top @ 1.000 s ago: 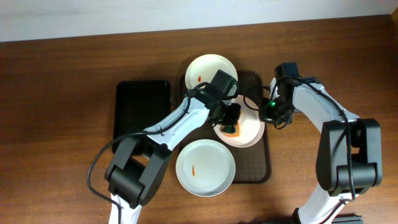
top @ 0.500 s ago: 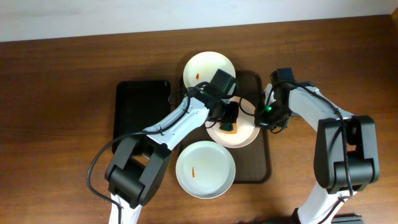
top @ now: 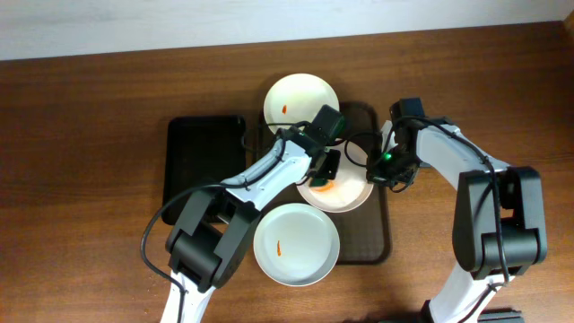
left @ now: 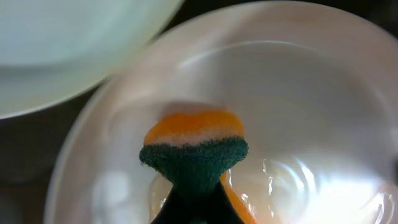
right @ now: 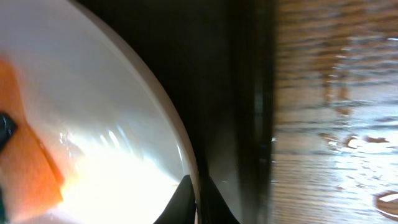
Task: Clean dirty plates on tray and stack at the side
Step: 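Scrub the middle plate with the sponge while the right gripper holds it, then put the sponge back on the black tray with the left gripper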
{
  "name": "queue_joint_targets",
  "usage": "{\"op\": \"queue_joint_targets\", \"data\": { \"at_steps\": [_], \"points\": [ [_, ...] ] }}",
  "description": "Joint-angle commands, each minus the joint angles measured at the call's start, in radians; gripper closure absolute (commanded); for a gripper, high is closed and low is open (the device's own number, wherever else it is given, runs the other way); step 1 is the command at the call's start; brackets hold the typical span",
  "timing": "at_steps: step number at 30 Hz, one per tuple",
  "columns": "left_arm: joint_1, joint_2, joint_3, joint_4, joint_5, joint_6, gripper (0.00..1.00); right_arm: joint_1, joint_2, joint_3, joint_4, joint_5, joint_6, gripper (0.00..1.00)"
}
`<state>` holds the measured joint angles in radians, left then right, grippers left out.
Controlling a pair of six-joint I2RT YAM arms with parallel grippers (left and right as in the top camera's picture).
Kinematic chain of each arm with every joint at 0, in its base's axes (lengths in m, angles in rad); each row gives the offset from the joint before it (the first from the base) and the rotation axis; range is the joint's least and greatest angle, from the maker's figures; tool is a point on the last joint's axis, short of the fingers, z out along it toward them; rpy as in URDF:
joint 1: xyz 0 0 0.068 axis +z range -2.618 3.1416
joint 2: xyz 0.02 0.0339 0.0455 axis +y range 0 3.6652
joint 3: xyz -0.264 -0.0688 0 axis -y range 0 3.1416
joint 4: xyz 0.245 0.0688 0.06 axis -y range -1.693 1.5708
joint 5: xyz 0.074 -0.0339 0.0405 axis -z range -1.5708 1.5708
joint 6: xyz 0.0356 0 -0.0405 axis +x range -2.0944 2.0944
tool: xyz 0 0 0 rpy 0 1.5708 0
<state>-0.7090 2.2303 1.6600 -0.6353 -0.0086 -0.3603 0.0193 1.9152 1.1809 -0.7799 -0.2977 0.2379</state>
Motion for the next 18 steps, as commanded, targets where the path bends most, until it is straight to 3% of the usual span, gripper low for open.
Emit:
{"op": "queue_joint_targets", "data": {
  "at_steps": [1, 5, 9, 13, 18],
  "points": [
    [0.011, 0.045, 0.007, -0.031, -0.337, 0.105, 1.0, 0.01, 0.008, -0.003, -0.005, 0.02, 0.015, 0.96],
    [-0.007, 0.045, 0.026, -0.057, -0.579, 0.158, 1.0, 0.01, 0.008, -0.003, -0.012, 0.021, 0.027, 0.96],
    [-0.016, 0.043, 0.148, -0.195, -0.618, 0.144, 1.0, 0.006, 0.008, -0.003, -0.021, 0.021, 0.034, 0.96],
    [0.011, 0.043, 0.319, -0.408, -0.599, 0.048, 1.0, 0.006, 0.008, -0.003, -0.035, 0.021, 0.033, 0.96],
    [0.146, 0.013, 0.531, -0.692, -0.335, 0.046, 1.0, 0.006, 0.008, -0.003, -0.034, 0.02, 0.023, 0.96]
  ]
}}
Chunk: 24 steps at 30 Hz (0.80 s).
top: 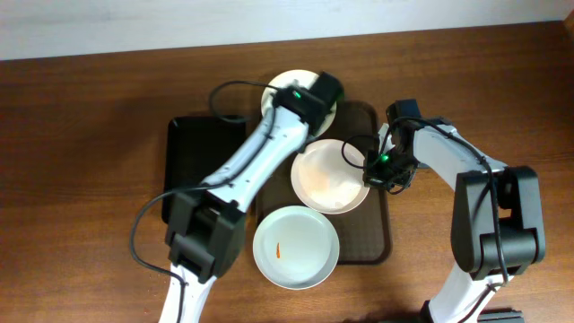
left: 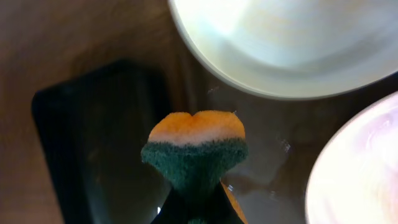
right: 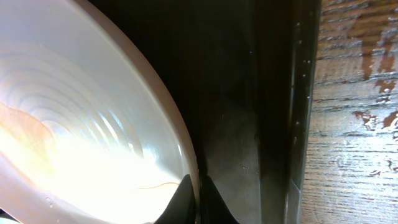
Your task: Clean dirty plates on tray and stack at the side
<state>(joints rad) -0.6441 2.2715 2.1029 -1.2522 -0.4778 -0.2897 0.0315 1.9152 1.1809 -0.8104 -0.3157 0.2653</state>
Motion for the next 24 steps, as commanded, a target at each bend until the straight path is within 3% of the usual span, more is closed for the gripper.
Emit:
{"op": "queue_joint_targets", "data": {
  "at_steps": [1, 2, 3, 4, 5, 15, 16, 17, 18, 19, 22, 24],
  "points": [
    [0.121, -0.048, 0.101, -0.103, 0.177, -0.024, 1.0, -0.006, 0.008, -0.003, -0.004, 0.039, -0.011, 0.96],
    [0.159, -0.071, 0.102, -0.119, 0.214, -0.024, 1.0, -0.005, 0.008, -0.003, -0.004, 0.039, -0.019, 0.96],
    [0.284, -0.113, 0.102, -0.178, 0.296, -0.023, 1.0, -0.005, 0.008, -0.003, -0.004, 0.038, -0.022, 0.95],
    [0.394, -0.113, 0.084, -0.21, 0.411, 0.038, 1.0, -0.005, 0.008, -0.003, 0.0, 0.039, -0.025, 0.96],
    [0.423, -0.113, 0.063, -0.2, 0.448, 0.066, 1.0, -0.005, 0.008, -0.003, 0.001, 0.038, -0.025, 0.95],
    [0.532, -0.113, -0.221, -0.014, 0.49, 0.121, 1.0, -0.005, 0.008, -0.003, 0.003, 0.038, -0.03, 0.95],
    [0.536, -0.113, -0.226, -0.009, 0.489, 0.13, 0.97, -0.005, 0.008, -0.003, 0.004, 0.038, -0.044, 0.95],
    [0.537, -0.113, -0.226, -0.011, 0.489, 0.131, 0.8, -0.005, 0.008, -0.003, 0.003, 0.038, -0.05, 0.96],
    [0.536, -0.113, -0.226, -0.012, 0.489, 0.14, 0.53, -0.005, 0.008, -0.003, 0.003, 0.038, -0.052, 0.95],
    [0.536, -0.119, -0.224, -0.014, 0.49, 0.15, 0.35, -0.005, 0.008, -0.001, 0.003, 0.035, -0.075, 0.95],
    [0.537, -0.17, -0.195, -0.043, 0.49, 0.15, 0.06, -0.005, 0.008, 0.028, -0.002, 0.034, -0.105, 0.95],
    [0.538, -0.246, -0.183, -0.048, 0.49, 0.15, 0.0, -0.005, 0.007, 0.06, -0.023, 0.031, -0.128, 0.96]
  ]
}}
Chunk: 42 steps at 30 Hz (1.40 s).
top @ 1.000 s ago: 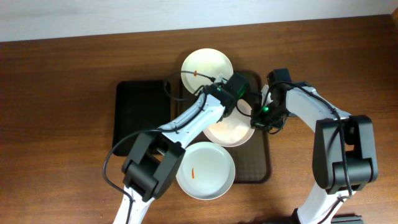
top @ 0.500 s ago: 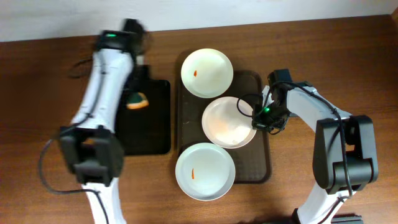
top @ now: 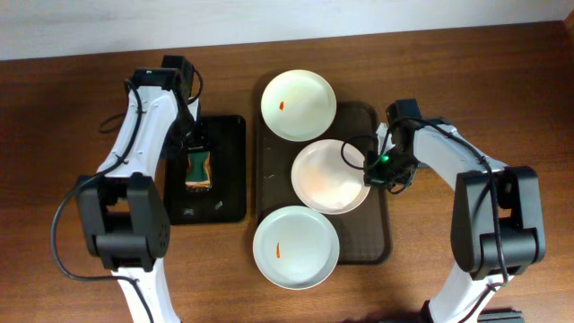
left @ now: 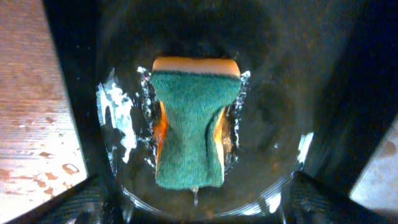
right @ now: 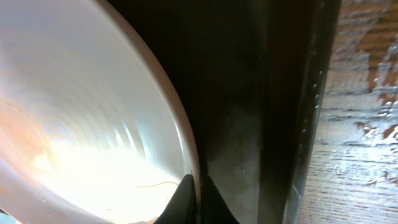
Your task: Clean dirty plates on tray and stack at the side
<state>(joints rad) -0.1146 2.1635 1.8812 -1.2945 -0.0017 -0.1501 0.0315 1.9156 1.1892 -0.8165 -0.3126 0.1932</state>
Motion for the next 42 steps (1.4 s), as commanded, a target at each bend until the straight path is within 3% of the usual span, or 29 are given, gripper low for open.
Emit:
{"op": "queue_joint_targets", "data": {
  "at_steps": [1, 8, 12, 15, 21, 23, 27, 34, 42],
  "points": [
    [0.012, -0.171, 0.039, -0.004, 0.014, 0.01, 0.0, -0.005, 0.003, 0.065, -0.026, 0.029, -0.059, 0.96],
    [0.102, -0.428, 0.039, -0.005, 0.014, 0.01, 0.0, 0.036, -0.119, 0.29, -0.125, 0.035, -0.089, 0.96],
    [0.163, -0.528, 0.039, -0.004, 0.015, 0.006, 0.0, 0.163, -0.137, 0.439, -0.14, 0.036, -0.092, 0.96],
    [0.205, -0.592, 0.039, -0.006, 0.014, 0.006, 0.0, 0.295, -0.135, 0.455, -0.038, 0.04, -0.091, 0.96],
    [0.216, -0.653, 0.039, -0.047, 0.013, 0.007, 0.0, 0.583, -0.015, 0.454, 0.17, 0.347, -0.09, 0.96],
    [0.216, -0.655, 0.039, -0.068, 0.013, 0.007, 0.0, 0.634, 0.04, 0.454, 0.265, 0.407, -0.154, 0.96],
    [0.216, -0.655, 0.039, -0.091, -0.021, 0.01, 0.0, 0.689, 0.051, 0.455, 0.363, 0.426, -0.27, 0.96],
    [0.216, -0.655, 0.039, -0.095, -0.024, 0.01, 0.0, 0.772, 0.003, 0.455, 0.454, 0.695, -0.469, 0.96],
    [0.216, -0.655, 0.038, -0.09, -0.024, 0.01, 0.0, 0.868, -0.004, 0.455, 0.574, 1.052, -0.564, 0.96]
  ]
}}
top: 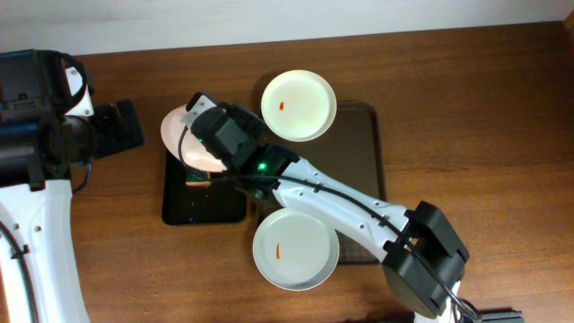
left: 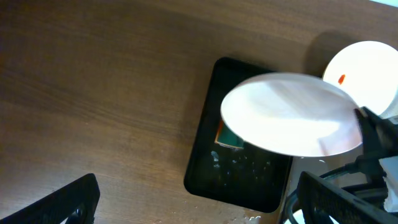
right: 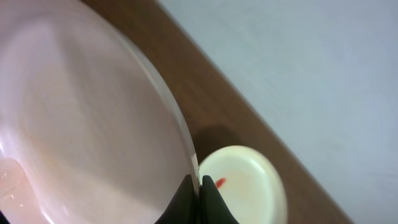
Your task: Clean dirty plates on tray and stack at the side
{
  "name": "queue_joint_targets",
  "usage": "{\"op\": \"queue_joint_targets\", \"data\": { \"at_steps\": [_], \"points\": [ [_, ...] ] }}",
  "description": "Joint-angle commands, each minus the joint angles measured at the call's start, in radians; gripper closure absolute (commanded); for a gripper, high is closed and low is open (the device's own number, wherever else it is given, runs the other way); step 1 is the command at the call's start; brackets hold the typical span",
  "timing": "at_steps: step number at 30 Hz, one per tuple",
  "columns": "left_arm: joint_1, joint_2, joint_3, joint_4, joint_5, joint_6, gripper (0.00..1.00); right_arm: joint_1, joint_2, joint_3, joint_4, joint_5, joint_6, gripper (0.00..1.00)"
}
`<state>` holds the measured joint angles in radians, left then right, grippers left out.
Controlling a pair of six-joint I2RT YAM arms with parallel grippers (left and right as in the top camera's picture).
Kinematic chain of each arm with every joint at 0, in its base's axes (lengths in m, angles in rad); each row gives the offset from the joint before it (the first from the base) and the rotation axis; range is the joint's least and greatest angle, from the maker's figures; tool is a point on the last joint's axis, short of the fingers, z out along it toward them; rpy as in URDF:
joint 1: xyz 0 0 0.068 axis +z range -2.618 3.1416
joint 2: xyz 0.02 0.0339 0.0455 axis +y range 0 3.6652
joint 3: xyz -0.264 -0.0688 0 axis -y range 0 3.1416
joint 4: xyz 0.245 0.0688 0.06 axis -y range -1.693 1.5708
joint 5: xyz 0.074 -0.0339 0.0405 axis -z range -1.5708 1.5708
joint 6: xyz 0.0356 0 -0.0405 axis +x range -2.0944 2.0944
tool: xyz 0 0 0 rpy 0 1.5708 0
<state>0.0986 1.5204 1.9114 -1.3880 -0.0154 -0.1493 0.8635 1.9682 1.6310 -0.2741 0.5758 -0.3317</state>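
Note:
My right gripper (right: 199, 188) is shut on the rim of a white plate (right: 93, 124) with a faint orange smear. It holds that plate (top: 182, 139) tilted over the black basin (top: 204, 202). In the basin lies the green and orange sponge (left: 225, 135), mostly under the plate (left: 292, 121). My left gripper (left: 202, 205) hangs open and empty, high above the table left of the basin. Two plates with red spots remain: one (top: 299, 105) at the far end of the brown tray (top: 363, 152), one (top: 296, 245) at its near end.
Water drops lie in the black basin (left: 239, 171) and on the wood beside it. My right arm (top: 341, 202) reaches across the brown tray from the near right. Bare wooden table lies left of the basin.
My right gripper has moved the middle plate from the brown tray to above the black basin. My left gripper has drawn back up and leftward from the sponge, which stays in the basin.
First my left gripper pressed the sponge on the middle plate while my right gripper held its rim. Then the sponge was off the plate, near the far plate. Then it lay wet in the black basin, let go. Now the plate hangs over the basin.

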Motion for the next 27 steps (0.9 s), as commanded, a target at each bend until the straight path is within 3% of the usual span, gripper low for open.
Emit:
{"op": "queue_joint_targets", "data": {
  "at_steps": [1, 24, 27],
  "points": [
    [0.003, -0.012, 0.008, 0.003, -0.01, 0.01, 0.0, 0.043, -0.062, 0.013, 0.04, 0.17, -0.039, 0.96],
    [0.003, -0.012, 0.008, -0.002, -0.01, 0.01, 0.0, 0.052, -0.105, 0.013, 0.081, 0.17, -0.082, 0.96],
    [0.003, -0.012, 0.008, -0.002, -0.01, 0.01, 0.0, 0.047, -0.104, 0.013, 0.021, 0.161, -0.003, 0.96]
  ]
}}
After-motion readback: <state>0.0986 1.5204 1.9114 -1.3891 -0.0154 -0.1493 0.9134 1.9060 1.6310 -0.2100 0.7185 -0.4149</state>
